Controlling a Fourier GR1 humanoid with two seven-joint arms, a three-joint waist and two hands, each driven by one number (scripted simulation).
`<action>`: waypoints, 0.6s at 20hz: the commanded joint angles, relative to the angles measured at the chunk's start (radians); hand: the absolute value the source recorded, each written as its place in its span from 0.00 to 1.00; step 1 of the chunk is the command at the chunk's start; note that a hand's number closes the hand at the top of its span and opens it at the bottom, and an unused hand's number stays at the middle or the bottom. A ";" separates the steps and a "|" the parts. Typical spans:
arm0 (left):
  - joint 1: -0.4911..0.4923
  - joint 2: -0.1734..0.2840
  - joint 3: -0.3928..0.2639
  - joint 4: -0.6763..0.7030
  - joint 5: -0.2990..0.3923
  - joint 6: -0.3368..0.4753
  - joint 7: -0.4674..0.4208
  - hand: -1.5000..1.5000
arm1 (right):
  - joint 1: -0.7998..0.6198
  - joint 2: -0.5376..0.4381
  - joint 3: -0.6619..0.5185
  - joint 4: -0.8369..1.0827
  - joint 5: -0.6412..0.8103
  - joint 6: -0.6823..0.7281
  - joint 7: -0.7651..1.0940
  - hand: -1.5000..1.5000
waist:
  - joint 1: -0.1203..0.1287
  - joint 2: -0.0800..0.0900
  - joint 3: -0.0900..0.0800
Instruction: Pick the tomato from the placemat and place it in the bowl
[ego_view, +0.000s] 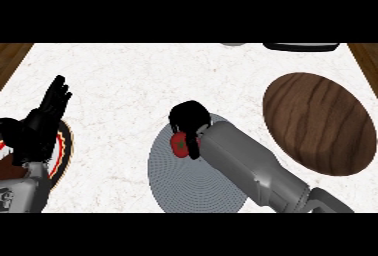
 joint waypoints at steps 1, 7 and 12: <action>-0.052 -0.028 -0.004 0.046 -0.017 0.025 -0.003 0.50 | -0.002 0.002 0.016 0.008 0.016 -0.124 0.009 1.00 | -0.008 0.006 0.001; 0.028 0.000 0.021 0.003 -0.004 0.014 -0.011 0.50 | -0.042 -0.099 -0.256 0.183 -0.042 -0.328 0.479 1.00 | -0.046 -0.005 0.000; 0.003 0.000 0.018 0.019 -0.014 0.015 -0.007 0.50 | -0.188 -0.045 -0.208 0.172 0.084 -0.431 0.773 1.00 | -0.043 -0.010 -0.001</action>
